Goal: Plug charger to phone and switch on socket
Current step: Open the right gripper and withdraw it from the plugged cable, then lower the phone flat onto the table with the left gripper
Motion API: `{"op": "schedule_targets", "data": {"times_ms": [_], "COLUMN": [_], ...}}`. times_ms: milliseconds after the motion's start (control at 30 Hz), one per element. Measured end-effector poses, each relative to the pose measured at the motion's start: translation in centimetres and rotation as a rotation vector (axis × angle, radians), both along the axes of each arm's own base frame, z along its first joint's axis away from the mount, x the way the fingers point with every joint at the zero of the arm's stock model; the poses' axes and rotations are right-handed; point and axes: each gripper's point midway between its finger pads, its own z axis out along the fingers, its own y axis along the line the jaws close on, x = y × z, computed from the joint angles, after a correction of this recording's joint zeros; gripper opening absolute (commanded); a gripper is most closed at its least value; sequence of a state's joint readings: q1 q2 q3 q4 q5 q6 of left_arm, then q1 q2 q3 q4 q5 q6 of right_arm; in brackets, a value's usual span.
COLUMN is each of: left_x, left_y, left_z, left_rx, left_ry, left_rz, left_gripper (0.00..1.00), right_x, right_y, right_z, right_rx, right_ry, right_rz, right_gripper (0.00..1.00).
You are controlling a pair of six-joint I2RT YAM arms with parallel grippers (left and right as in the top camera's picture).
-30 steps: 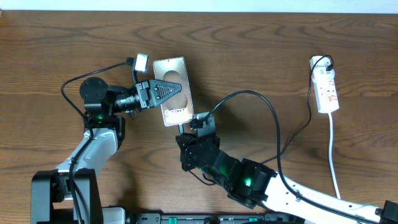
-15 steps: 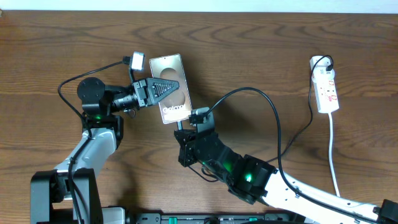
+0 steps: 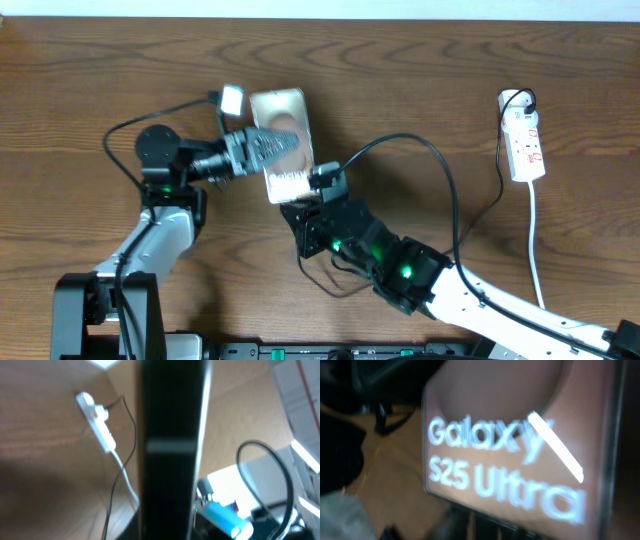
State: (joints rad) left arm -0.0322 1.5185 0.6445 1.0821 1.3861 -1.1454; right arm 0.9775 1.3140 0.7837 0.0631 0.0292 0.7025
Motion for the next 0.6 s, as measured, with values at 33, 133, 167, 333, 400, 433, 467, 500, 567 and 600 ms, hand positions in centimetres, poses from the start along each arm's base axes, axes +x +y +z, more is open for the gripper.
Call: {"op": "schedule_targets", "data": {"times_ms": [33, 133, 167, 333, 400, 433, 467, 500, 567, 600], "left_x": [-0.1, -0.7, -0.9, -1.7, -1.2, -0.9, -0.5, -0.1, 0.5, 0.6], "left_y": [-0.1, -0.4, -0.5, -1.0, -1.0, -1.1, -1.0, -1.1, -1.7, -2.2], "left_z": [-0.1, -0.2, -0.3, -1.3, -1.7, -1.8, -2.0, -2.2, -2.5, -2.7], "left_rx": [0.001, 0.006, 0.008, 0.01, 0.006, 0.004, 0.002, 0.0, -0.001, 0.001], "left_ry": [0.0, -0.008, -0.008, 0.068, 0.111, 0.129, 0.145, 0.165, 0.196, 0.212], "left_rz": [-0.009, -0.039, -0.05, -0.087, -0.055, -0.033, -0.009, 0.015, 0.054, 0.065], "left_gripper": [0.07, 0.07, 0.07, 0.08, 0.07, 0.07, 0.07, 0.07, 0.07, 0.07], "right_x": [-0.3, -1.0, -1.1, -2.2, -2.8, -3.2, -3.5, -3.9, -4.4, -4.5], "right_y": [0.0, -0.5, -0.8, -3.8, -5.0, -6.0, -6.7, -8.1, -10.9, -12.2], "right_z": [-0.2, -0.9, -1.1, 1.2, 2.7, 3.9, 4.6, 5.1, 6.0, 6.5], "right_rx": [-0.008, -0.042, -0.056, -0.079, -0.078, -0.074, -0.07, -0.09, -0.118, -0.123], "right_ry": [0.01, 0.042, 0.048, 0.025, -0.009, -0.036, -0.051, -0.061, -0.093, -0.113], "right_rz": [0.011, 0.031, 0.033, 0.025, 0.028, 0.022, 0.014, -0.006, -0.064, -0.094], "right_gripper": [0.31, 0.4, 0.43, 0.61, 0.66, 0.67, 0.68, 0.69, 0.71, 0.72]}}
